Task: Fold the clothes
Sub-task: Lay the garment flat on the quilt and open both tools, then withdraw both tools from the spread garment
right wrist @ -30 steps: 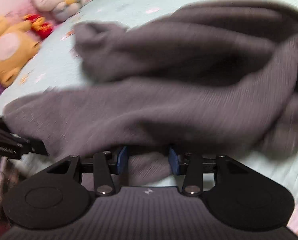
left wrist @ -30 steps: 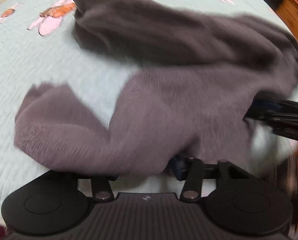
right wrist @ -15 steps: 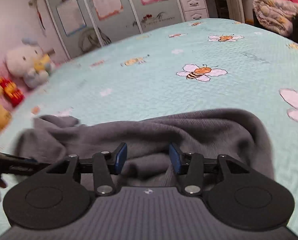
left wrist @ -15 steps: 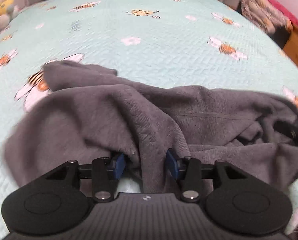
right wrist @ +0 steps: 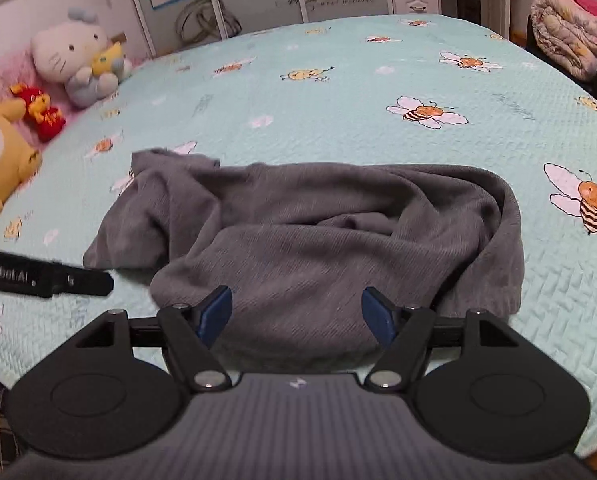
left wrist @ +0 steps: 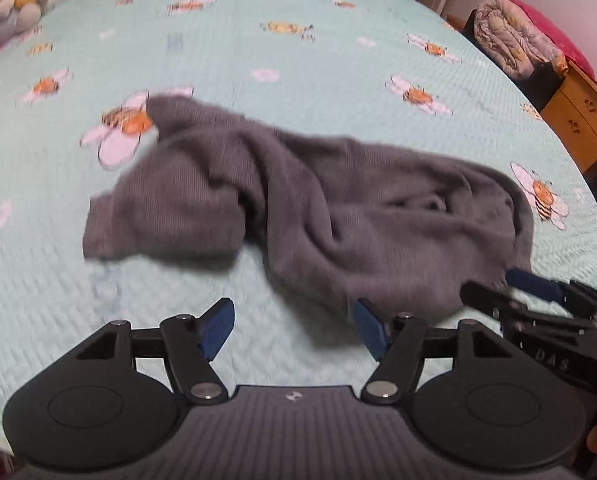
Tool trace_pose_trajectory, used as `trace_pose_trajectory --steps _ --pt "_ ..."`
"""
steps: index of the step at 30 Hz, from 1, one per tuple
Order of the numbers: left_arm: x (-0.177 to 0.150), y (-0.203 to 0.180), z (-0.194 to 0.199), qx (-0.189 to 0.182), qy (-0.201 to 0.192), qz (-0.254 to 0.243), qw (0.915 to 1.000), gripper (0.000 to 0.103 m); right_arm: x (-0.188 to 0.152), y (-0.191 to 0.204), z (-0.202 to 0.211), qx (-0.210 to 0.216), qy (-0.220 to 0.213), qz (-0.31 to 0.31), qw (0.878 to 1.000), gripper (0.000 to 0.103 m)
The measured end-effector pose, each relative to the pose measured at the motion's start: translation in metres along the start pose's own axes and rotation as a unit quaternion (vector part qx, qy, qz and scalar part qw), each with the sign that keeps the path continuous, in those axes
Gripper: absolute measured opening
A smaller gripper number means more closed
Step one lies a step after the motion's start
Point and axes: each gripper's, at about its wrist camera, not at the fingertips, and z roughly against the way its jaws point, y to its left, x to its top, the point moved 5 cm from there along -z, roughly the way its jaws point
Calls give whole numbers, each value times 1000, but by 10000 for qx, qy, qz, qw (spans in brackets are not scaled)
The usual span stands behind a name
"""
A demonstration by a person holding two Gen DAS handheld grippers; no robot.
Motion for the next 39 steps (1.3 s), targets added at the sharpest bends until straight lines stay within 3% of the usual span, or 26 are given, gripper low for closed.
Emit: trace_pose_trajectory --steps 12,23,30,39 --pt "-20 -19 -10 464 394 -440 9972 69 2 7 17 -212 -103 102 9997 71" --pt "-24 -42 -33 867 747 -888 9895 69 -4 -8 2 -225 102 -93 9997 71" --pt "-27 -46 -44 850 983 -917 9873 70 -9 -20 -12 -286 431 -279 9983 71" --pt "-31 -45 -54 989 1148 -984 9836 70 -12 -23 -17 -231 503 -270 9981 71"
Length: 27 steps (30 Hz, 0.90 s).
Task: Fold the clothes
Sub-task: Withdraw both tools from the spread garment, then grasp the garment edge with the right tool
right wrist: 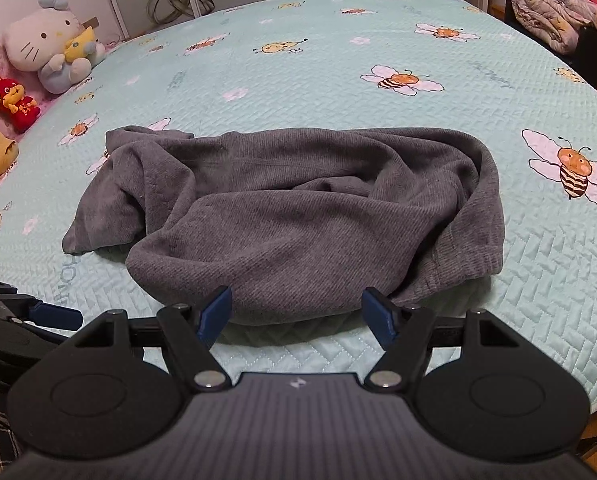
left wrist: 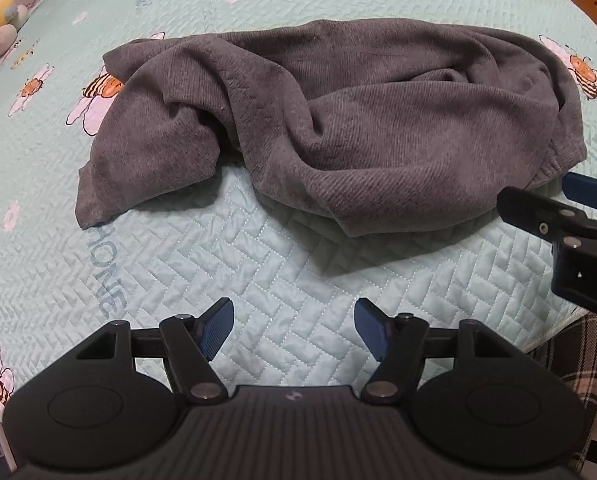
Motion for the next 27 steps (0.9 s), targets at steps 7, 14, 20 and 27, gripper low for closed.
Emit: trace_pose_trajectory --steps 7,14,20,27 --pt "1 -2 -3 4 44 -18 10000 70 0 -3 -3 11 41 -16 10000 71" --pt "2 -8 -7 48 74 -120 9999 70 -3 -6 -7 93 86 -61 9999 71" --pt "3 -10 -14 -2 153 -111 9998 70 -4 -16 -11 304 105 -297 9990 71" --pt "5 -6 -14 -365 2 -66 9993 70 -13 -40 -16 724 -9 -832 9939 71"
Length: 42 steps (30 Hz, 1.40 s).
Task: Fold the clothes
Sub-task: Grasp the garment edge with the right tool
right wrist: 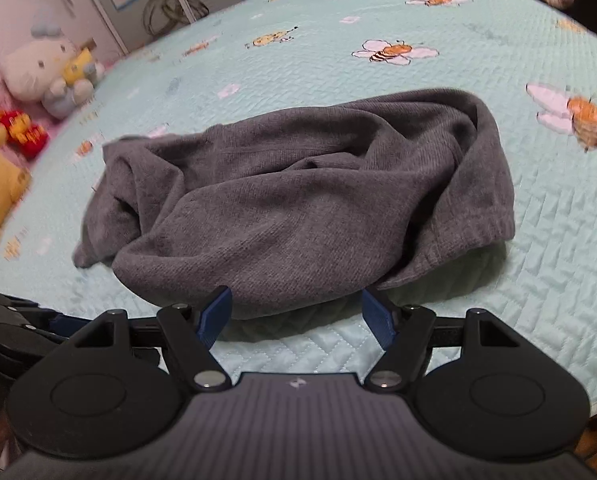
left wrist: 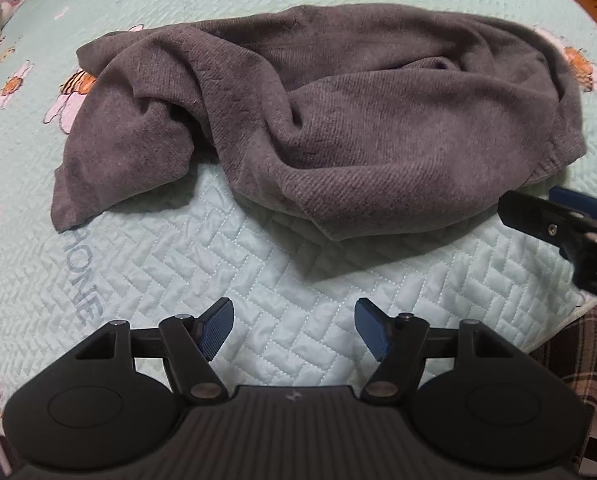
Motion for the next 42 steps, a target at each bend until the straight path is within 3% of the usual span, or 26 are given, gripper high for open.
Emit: trace_pose_trajectory --steps 4,10,14,17,26,30,33,37,42 --pt "-1 12 11 -504 -384 87 9980 70 -7 -35 7 544 -352 -812 9946 71" --pt "-2 33 19 -859 -783 377 9925 70 -10 -93 14 535 -862 -1945 9757 71" --pt "0 31 19 -1268 -861 608 9863 70 -7 -115 3 494 -852 -2431 9650 71" --pt "2 19 17 -1235 -904 473 9871 70 -5 -122 -7 684 -845 -2766 9548 71" --pt "4 -10 6 -947 -867 9 9917 70 12 -103 -18 758 -1381 -2035 9663 67" --pt "4 -13 1 -887 -810 -54 9927 70 19 -104 -22 581 -1546 -1734 9709 52" --pt "6 -13 -3 -846 -789 -6 9933 70 22 -109 -31 515 -1560 -1646 9726 47" --pt "8 -13 -4 -773 -759 49 9941 70 19 -104 -39 491 -1686 -1318 9756 23" --pt "8 -11 -1 -593 -887 67 9943 70 15 -99 -40 430 -1804 -1050 9770 16"
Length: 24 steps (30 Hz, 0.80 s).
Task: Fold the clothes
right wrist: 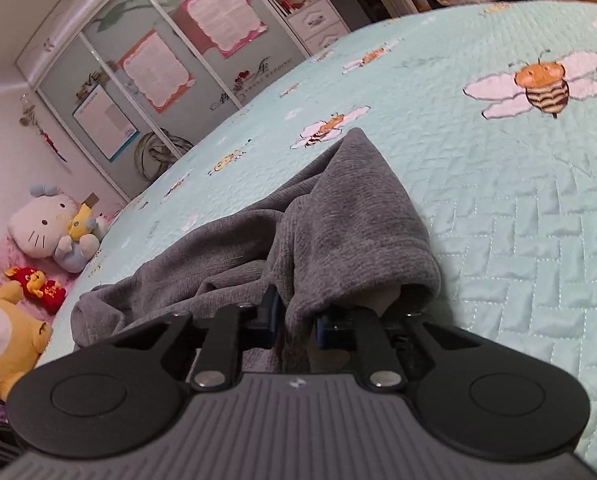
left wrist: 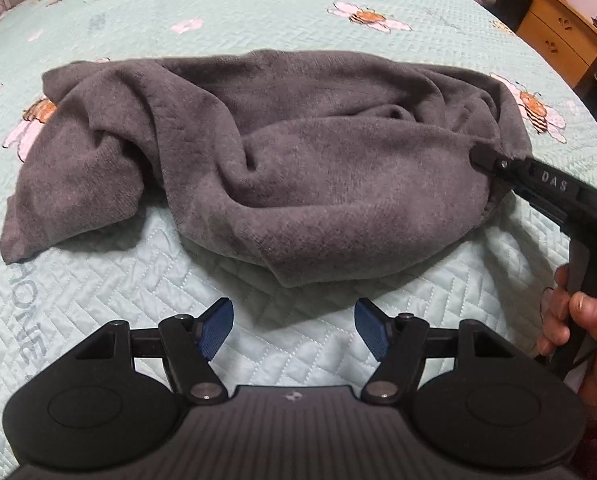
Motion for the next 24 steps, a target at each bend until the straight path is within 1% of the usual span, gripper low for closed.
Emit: trace_pose_trajectory --steps 4,8,10,13,16,19,21,24 --pt "-3 4 2 149 -77 -47 9998 70 -5 -1 -1 -24 -80 143 9999 15" --pt "-4 11 0 311 -63 6 9995 70 -9 3 1 -4 -167 209 9996 14" --pt "-4 12 1 357 -122 22 9993 70 -8 7 4 -11 -208 266 9994 13" --pt "1 11 1 414 -184 46 9990 70 -2 15 11 -8 -411 475 9980 12" --pt "6 5 0 428 -200 -29 9989 70 10 18 17 -22 -684 677 9954 12" --pt "11 -1 -2 460 -182 -164 9986 70 27 22 18 -140 -960 969 9906 12" --pt "14 -6 -3 454 -188 -211 9986 70 42 25 18 -227 -1147 1156 9864 11" --pt "21 -17 -3 319 -236 -306 9987 70 70 26 17 -413 -1470 1433 9778 11"
